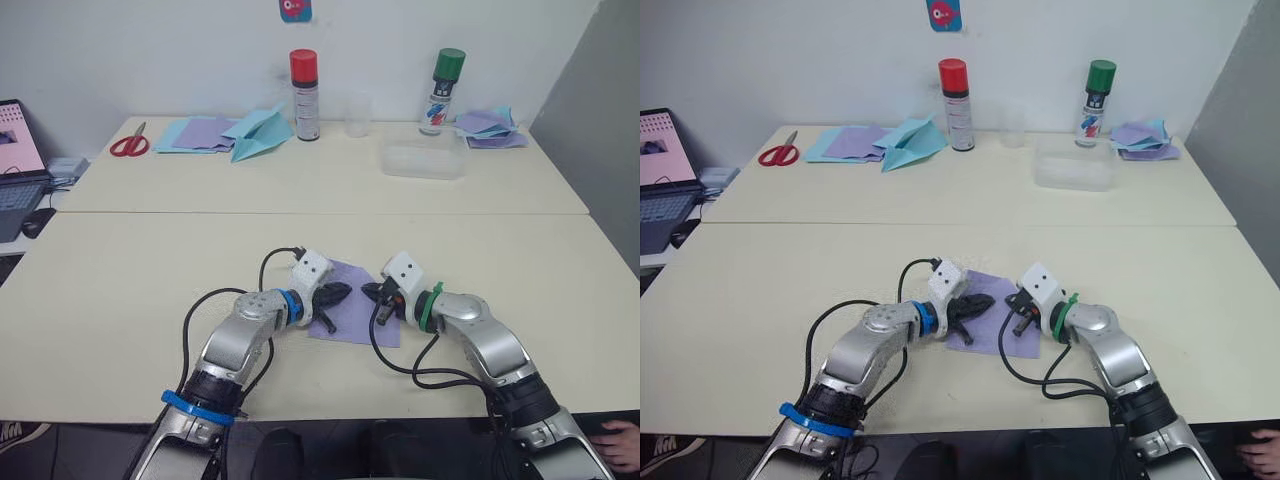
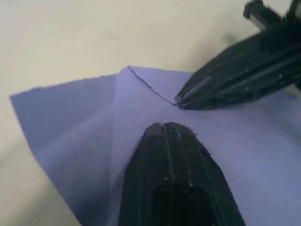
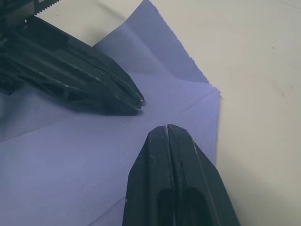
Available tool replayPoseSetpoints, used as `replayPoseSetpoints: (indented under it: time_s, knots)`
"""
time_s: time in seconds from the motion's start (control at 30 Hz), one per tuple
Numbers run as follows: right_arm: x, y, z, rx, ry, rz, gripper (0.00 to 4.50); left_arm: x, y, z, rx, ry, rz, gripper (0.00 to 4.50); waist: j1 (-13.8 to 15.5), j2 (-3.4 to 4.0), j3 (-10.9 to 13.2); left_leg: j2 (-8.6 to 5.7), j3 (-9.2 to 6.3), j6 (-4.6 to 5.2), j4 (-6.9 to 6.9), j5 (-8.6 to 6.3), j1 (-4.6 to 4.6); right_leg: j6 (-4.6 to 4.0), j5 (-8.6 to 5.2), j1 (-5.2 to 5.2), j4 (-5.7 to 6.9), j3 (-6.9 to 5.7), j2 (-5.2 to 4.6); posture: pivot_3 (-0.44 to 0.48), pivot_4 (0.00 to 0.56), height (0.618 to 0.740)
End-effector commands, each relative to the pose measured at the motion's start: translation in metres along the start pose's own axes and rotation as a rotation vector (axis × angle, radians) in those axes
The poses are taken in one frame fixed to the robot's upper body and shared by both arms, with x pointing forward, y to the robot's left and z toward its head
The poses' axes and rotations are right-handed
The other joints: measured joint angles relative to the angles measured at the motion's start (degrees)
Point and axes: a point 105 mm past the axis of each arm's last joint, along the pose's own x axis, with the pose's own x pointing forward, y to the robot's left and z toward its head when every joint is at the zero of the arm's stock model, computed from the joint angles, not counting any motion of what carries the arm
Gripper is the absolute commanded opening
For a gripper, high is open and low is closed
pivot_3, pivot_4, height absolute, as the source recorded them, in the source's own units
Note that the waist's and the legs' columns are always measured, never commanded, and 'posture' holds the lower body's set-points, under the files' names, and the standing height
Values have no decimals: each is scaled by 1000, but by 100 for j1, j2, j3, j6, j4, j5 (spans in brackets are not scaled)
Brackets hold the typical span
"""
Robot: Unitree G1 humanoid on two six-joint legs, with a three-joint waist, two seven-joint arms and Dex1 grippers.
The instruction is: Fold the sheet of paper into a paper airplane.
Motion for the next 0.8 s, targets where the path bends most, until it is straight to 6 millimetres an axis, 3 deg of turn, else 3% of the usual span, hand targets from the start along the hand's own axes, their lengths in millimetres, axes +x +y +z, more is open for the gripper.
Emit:
replayPoseSetpoints:
  time_s: [0.03,0.33,0.5,0.6,0.73,0.8]
  knots:
    - [-1,2,-5,-5,14,6,50,9,0,31,1,-66,-36,0,2,-2,1,-1,0,0,0,0,-2,0,0,0,0,-3,1,0,150,740]
    - [0,7,-7,-9,14,12,50,40,-3,28,129,18,-89,0,0,-2,2,-2,1,0,-1,0,-5,3,-2,-2,-4,3,4,0,150,740]
    - [-1,10,-6,-14,4,23,50,51,0,13,136,82,-96,0,6,-2,1,-3,2,0,-1,0,-5,3,-2,0,-3,-4,6,0,150,740]
    - [-3,17,-5,6,2,71,665,52,1,5,130,107,-101,0,4,-2,1,-5,2,0,0,0,-5,3,-2,2,-3,-4,5,0,150,740]
    - [-9,32,-6,83,21,169,2026,51,7,-7,137,143,-69,0,4,-4,-2,-4,1,0,0,0,-3,3,-2,3,-2,-6,5,0,150,740]
    - [-13,37,-7,134,36,204,2026,50,9,-11,133,150,-56,0,4,-4,-4,-3,-1,0,0,0,-1,3,-2,6,-2,-7,5,0,150,740]
